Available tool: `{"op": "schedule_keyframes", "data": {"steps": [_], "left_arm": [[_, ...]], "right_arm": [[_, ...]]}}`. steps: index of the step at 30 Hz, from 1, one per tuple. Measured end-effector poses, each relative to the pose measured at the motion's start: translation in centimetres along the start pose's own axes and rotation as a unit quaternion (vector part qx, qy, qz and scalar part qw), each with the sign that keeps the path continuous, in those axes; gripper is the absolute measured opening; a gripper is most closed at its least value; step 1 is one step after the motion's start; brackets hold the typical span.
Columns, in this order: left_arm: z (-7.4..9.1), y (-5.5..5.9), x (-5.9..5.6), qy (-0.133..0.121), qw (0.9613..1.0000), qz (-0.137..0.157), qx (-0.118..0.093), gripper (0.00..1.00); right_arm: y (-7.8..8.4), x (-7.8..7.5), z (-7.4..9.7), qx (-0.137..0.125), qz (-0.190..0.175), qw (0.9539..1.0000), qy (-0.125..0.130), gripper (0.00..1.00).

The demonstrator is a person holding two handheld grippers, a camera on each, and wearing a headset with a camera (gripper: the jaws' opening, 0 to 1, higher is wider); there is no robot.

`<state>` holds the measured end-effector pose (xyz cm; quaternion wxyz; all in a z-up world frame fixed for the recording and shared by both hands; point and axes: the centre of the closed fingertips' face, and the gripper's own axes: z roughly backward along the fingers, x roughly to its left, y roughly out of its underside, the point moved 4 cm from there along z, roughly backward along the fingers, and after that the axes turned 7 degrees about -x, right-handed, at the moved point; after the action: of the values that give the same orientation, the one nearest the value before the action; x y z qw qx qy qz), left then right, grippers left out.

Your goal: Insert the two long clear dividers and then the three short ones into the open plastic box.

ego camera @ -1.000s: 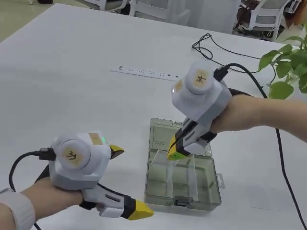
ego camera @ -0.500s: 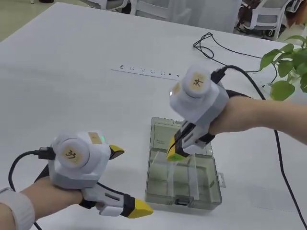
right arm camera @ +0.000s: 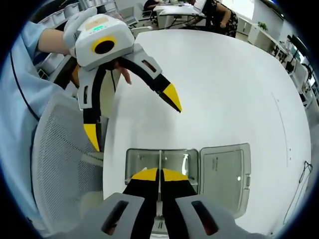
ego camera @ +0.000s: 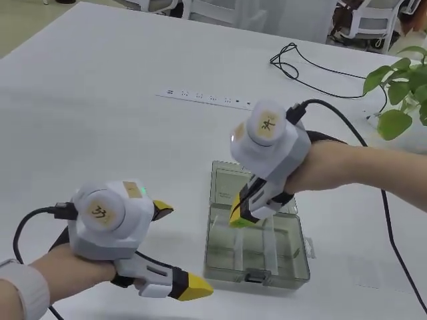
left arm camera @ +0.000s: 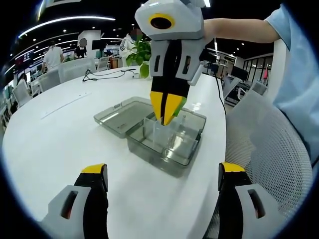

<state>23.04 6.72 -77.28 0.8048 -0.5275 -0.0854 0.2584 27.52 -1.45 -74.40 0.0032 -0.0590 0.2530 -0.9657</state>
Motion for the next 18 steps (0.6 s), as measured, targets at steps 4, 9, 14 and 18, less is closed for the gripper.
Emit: {"op": "schedule_keyframes", "data": {"steps": [4,9,14,18], "left_arm": [[0.0,0.0,0.0,0.0,1.0,0.0,0.0,0.94],[0.1,0.1,0.0,0.0,1.0,0.001,0.001,0.93],[0.1,0.1,0.0,0.001,1.0,0.001,0.003,0.93],[0.1,0.0,0.0,0.002,1.0,0.0,0.003,0.93]], "right_arm": [[0.2,0.0,-0.3,-0.001,0.001,1.0,0.003,0.02],[0.3,-0.1,-0.7,-0.002,-0.002,1.0,0.005,0.02],[0.5,-0.1,-1.2,0.006,-0.004,1.0,0.006,0.02],[0.6,-0.1,-1.8,0.014,-0.002,0.9999,0.005,0.02]]}}
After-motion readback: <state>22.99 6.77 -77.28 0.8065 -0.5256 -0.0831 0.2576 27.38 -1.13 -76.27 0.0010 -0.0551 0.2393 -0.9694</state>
